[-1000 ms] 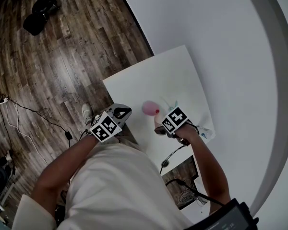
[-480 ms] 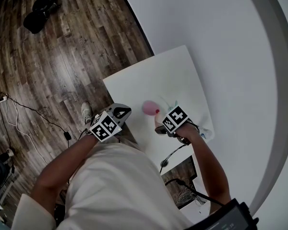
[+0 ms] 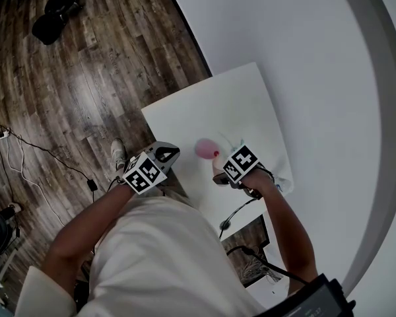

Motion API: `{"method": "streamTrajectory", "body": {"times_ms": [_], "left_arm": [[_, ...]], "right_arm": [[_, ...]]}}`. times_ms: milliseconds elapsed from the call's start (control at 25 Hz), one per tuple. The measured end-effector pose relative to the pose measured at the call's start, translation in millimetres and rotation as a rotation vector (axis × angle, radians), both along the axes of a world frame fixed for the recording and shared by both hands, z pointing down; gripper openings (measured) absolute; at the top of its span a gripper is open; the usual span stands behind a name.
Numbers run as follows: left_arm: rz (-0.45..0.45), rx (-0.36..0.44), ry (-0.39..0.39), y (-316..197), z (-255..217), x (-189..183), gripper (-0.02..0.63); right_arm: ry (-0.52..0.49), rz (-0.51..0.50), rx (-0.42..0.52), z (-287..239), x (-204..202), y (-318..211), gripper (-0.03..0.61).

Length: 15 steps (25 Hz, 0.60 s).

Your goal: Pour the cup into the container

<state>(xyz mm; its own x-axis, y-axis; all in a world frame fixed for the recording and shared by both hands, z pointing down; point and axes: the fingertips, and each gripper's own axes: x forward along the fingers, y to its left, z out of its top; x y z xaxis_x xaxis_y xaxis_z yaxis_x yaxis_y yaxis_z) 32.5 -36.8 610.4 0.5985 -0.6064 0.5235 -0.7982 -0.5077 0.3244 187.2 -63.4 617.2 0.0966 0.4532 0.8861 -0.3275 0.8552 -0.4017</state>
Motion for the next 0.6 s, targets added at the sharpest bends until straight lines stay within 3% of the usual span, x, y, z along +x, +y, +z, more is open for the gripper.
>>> {"method": "streamTrajectory", "body": {"times_ms": [600], "left_arm": [[0.008,-0.005,-0.001,1.8,3.8,-1.9,0.011]], "right_arm": [[0.011,-0.007,-0.012,0.5,-1.3,2.9,0.373]]}}
